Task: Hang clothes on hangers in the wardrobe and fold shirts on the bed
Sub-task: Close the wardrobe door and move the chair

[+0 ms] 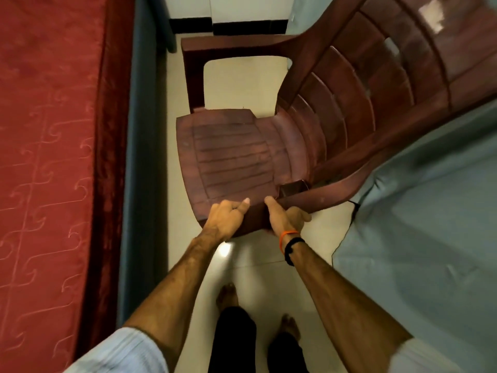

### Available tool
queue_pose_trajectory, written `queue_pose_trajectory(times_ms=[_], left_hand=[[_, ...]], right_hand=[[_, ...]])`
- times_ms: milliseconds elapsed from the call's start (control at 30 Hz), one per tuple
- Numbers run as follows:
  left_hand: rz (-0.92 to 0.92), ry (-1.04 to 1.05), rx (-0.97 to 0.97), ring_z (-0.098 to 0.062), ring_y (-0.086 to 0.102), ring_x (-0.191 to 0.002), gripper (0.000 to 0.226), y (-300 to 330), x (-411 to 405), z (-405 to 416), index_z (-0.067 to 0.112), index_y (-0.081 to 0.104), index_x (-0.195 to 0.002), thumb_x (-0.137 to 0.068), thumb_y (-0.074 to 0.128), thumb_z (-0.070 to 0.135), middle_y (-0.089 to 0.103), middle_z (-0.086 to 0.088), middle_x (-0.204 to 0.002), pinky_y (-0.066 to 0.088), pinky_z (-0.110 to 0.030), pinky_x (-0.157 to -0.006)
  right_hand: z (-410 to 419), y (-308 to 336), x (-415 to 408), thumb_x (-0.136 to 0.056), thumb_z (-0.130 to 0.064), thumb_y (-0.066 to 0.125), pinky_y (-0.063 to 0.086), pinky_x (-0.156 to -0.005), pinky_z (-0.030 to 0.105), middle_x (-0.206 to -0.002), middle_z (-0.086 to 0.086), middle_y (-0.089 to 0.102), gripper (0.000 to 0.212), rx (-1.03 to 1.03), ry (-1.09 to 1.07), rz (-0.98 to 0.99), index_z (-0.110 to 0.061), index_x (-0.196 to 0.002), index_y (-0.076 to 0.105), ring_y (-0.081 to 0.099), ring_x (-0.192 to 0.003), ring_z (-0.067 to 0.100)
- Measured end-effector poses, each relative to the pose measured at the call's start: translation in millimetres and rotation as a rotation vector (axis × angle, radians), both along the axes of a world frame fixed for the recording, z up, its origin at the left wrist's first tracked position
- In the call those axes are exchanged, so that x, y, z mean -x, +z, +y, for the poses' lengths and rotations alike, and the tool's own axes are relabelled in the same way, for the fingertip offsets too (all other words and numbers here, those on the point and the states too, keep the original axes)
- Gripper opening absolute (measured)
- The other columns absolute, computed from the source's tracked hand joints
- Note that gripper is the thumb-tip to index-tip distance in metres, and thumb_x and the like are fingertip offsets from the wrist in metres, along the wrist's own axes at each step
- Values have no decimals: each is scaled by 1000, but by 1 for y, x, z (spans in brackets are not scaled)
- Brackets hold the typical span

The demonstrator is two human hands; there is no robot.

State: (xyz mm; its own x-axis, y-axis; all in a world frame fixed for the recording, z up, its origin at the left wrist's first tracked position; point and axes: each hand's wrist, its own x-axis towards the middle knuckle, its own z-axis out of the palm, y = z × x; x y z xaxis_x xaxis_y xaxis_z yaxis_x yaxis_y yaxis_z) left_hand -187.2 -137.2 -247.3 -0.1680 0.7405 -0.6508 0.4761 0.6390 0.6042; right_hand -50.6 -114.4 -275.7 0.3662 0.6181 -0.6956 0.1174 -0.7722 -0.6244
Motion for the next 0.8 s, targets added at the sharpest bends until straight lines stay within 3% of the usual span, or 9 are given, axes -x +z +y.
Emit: queue_pose_trajectory(times_ms=[67,200,267,333,467,567,700,733,800], left_hand=[[2,13,3,-36,62,-94,57,2,-20,-5,13,67,-69,-100,41,54,67,-15,-85,51,-36,-87],[-54,26,22,-41,58,-109,54,0,-77,-14,22,71,-113,-101,32,57,64,-20,-115,49,-43,-99],[-90,50,29,-43,59,-111,55,-3,-102,-19,24,66,-122,-101,29,58,63,-21,-121,50,-49,-98],[-111,77,14,-44,59,-112,56,-5,-120,-23,24,66,-123,-100,29,59,63,-22,-123,51,-51,-96],[-106,112,-5,-40,53,-122,50,-1,-139,-23,19,67,-124,-104,33,50,62,-17,-130,42,-39,-105],[-122,120,-39,-36,47,-130,45,3,-149,-13,23,61,-134,-105,34,44,57,-12,-138,36,-33,-104],[-116,123,-66,-35,46,-132,45,1,-158,2,25,58,-138,-105,34,44,56,-11,-141,36,-31,-104],[-116,122,-65,-35,46,-132,45,1,-161,6,24,57,-138,-105,34,44,56,-12,-141,36,-32,-104],[-121,129,-71,-35,47,-130,45,1,-166,13,24,57,-138,-105,33,45,57,-12,-139,37,-33,-104]], right_hand=[[7,5,-20,-70,-50,78,53,-95,49,-137,23,47,112,-3,68,-48,14,-143,23,56,-119,38],[32,7,-74,-40,-63,78,57,-87,48,-142,19,43,137,33,205,-27,5,-146,23,57,-117,34],[44,6,-98,-42,-56,83,62,-70,45,-138,13,46,130,51,266,-5,1,-144,26,61,-108,30],[53,17,-112,-46,-55,83,61,-72,44,-142,10,42,130,74,382,-52,2,-146,23,59,-110,30],[69,34,-122,-70,-38,80,56,-54,34,-129,7,36,107,110,556,-121,3,-146,15,56,-103,27],[90,37,-124,-71,-37,79,60,-60,39,-123,8,43,102,119,642,-162,-1,-142,16,60,-104,30],[115,39,-125,-61,-45,80,58,-85,44,-124,9,49,104,96,776,-246,1,-138,27,57,-111,31],[121,41,-125,-63,-46,79,56,-84,38,-130,11,49,110,93,810,-271,2,-144,23,56,-114,31],[133,44,-127,-70,-44,76,51,-66,28,-137,12,46,110,74,862,-296,2,-150,18,55,-108,28]])
